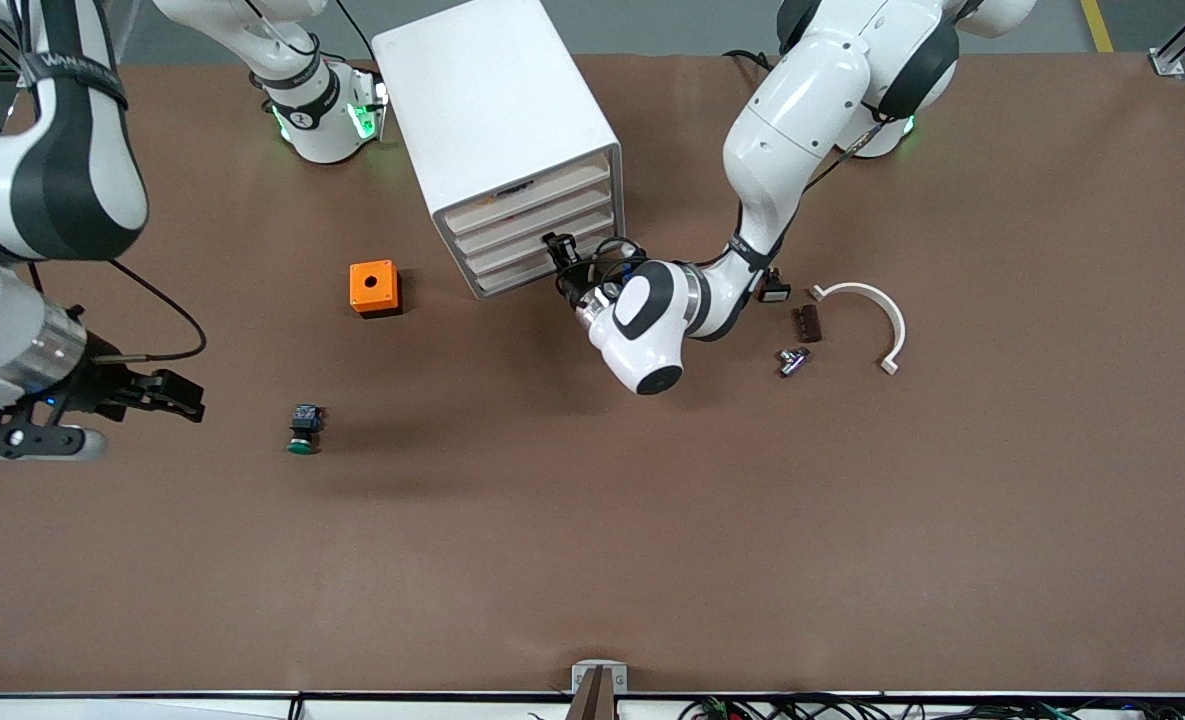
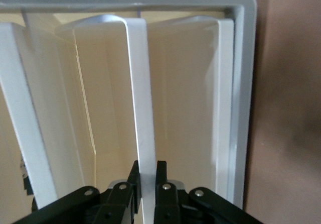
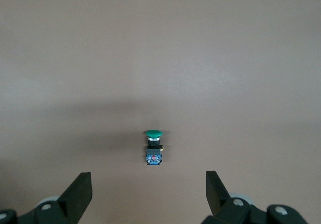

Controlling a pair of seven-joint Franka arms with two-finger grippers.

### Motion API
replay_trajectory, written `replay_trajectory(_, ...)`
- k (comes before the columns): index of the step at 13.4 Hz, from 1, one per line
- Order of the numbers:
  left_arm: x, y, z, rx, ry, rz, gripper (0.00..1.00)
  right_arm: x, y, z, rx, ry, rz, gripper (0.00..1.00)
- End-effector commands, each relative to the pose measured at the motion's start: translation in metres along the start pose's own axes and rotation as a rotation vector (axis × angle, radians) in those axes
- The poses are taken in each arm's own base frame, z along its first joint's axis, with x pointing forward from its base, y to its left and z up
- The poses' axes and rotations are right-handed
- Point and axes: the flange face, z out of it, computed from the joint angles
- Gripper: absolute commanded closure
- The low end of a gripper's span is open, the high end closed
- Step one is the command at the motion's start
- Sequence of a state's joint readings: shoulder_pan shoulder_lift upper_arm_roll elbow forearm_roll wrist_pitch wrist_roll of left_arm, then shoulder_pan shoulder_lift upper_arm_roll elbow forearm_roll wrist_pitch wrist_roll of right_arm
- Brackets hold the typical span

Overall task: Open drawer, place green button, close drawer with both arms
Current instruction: 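Pull the drawer open with the left gripper while the right gripper reaches the button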

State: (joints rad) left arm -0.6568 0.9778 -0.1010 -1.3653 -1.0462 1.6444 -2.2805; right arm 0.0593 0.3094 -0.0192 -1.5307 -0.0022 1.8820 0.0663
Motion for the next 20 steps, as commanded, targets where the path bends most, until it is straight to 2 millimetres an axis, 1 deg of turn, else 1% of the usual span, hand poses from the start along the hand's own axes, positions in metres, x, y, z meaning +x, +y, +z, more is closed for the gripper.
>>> replay_trajectory(1, 0.005, 0.008, -0.033, 0.009, -0.060, -0.011, 1.00, 0.009, -0.004, 0.048, -0.022, -0.066, -0.020, 0.00)
replay_trajectory(2, 0.005, 0.008, -0.035, 0.009, -0.061, -0.011, 1.00, 0.011, -0.010, 0.065, -0.025, -0.086, -0.031, 0.00)
replay_trajectory(3, 0.007, 0.010, -0.047, 0.000, -0.076, -0.012, 1.00, 0.013, -0.013, 0.079, -0.024, -0.091, -0.034, 0.00)
replay_trajectory(4, 0.009, 0.012, -0.066, -0.005, -0.104, -0.010, 1.00, 0.014, -0.013, 0.094, -0.025, -0.105, -0.034, 0.00)
replay_trajectory(5, 0.009, 0.011, -0.081, -0.011, -0.125, -0.003, 1.00, 0.015, -0.013, 0.108, -0.026, -0.114, -0.035, 0.00)
replay_trajectory(7, 0.011, 0.013, -0.099, -0.029, -0.146, 0.032, 1.00, 0.015, -0.014, 0.137, -0.028, -0.132, -0.034, 0.00)
replay_trajectory(8, 0.014, 0.016, -0.110, -0.035, -0.163, 0.057, 1.00, 0.013, -0.013, 0.150, -0.026, -0.128, -0.033, 0.00)
replay_trajectory(11, 0.022, 0.024, -0.128, -0.045, -0.189, 0.130, 1.00, -0.005, -0.007, 0.191, -0.024, -0.128, -0.028, 0.00)
replay_trajectory(12, 0.023, 0.024, -0.135, -0.050, -0.198, 0.131, 1.00, -0.009, -0.005, 0.200, -0.023, -0.122, -0.022, 0.00)
replay_trajectory(15, 0.027, 0.027, -0.142, -0.057, -0.202, 0.143, 1.00, -0.022, -0.002, 0.222, -0.023, -0.134, 0.013, 0.00)
replay_trajectory(16, 0.030, 0.028, -0.149, -0.057, -0.217, 0.150, 1.00, -0.025, -0.002, 0.225, -0.023, -0.139, 0.031, 0.00)
replay_trajectory(17, 0.030, 0.028, -0.149, -0.055, -0.218, 0.162, 0.57, -0.025, -0.002, 0.231, -0.024, -0.144, 0.041, 0.00)
replay_trajectory(18, 0.028, 0.026, -0.147, -0.057, -0.213, 0.171, 0.05, -0.027, -0.003, 0.242, -0.026, -0.160, 0.040, 0.00)
replay_trajectory(19, 0.029, 0.025, -0.150, -0.057, -0.217, 0.171, 0.00, -0.029, -0.003, 0.251, -0.027, -0.167, 0.039, 0.00)
replay_trajectory(20, 0.028, 0.021, -0.155, -0.062, -0.222, 0.177, 0.00, -0.033, -0.003, 0.258, -0.028, -0.176, 0.041, 0.00)
